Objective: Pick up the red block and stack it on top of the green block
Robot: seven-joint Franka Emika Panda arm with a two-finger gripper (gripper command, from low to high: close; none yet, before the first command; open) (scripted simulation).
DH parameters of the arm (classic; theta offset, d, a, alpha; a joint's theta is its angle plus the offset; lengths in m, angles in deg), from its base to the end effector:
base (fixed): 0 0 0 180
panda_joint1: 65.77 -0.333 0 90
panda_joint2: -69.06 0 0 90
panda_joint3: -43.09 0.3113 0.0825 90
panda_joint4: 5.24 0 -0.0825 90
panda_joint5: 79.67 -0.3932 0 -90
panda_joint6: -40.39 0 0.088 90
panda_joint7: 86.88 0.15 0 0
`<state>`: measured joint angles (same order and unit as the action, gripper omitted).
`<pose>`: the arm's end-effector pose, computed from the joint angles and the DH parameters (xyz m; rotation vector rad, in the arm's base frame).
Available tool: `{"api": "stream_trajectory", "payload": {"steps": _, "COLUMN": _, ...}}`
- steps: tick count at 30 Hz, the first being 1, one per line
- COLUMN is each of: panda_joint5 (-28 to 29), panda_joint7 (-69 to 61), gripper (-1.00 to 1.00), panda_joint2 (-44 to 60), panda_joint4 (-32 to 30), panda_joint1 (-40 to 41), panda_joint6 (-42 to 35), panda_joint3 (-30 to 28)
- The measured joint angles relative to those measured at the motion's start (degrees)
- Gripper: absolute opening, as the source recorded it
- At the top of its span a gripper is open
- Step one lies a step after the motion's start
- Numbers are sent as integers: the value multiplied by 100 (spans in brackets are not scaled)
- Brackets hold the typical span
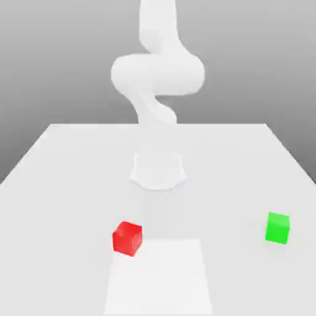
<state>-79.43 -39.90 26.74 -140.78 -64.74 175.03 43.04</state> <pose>0.4138 -0.0081 0.6247 -2.4742 1.1004 -0.9445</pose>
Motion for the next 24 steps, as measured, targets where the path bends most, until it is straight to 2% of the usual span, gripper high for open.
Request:
{"api": "stream_trajectory", "payload": {"steps": 16, "panda_joint5": 100, "panda_joint7": 880, "gripper": 0, "panda_joint2": 2990, "panda_joint4": -2938, "panda_joint1": 764, "panda_joint6": 2334, "panda_joint3": -202}}
{"api": "stream_trajectory", "payload": {"steps": 18, "panda_joint5": 29, "panda_joint7": 906, "gripper": 0, "panda_joint2": 3755, "panda_joint4": -3136, "panda_joint1": 828, "panda_joint6": 2913, "panda_joint3": -230}}
{"api": "stream_trajectory", "payload": {"steps": 23, "panda_joint5": -165, "panda_joint7": 801, "gripper": 0, "panda_joint2": 4979, "panda_joint4": -3087, "panda_joint1": 940, "panda_joint6": 3928, "panda_joint3": -114}}
{"api": "stream_trajectory", "payload": {"steps": 24, "panda_joint5": -185, "panda_joint7": 786, "gripper": -100, "panda_joint2": 5173, "panda_joint4": -3062, "panda_joint1": 973, "panda_joint6": 4094, "panda_joint3": -77}}
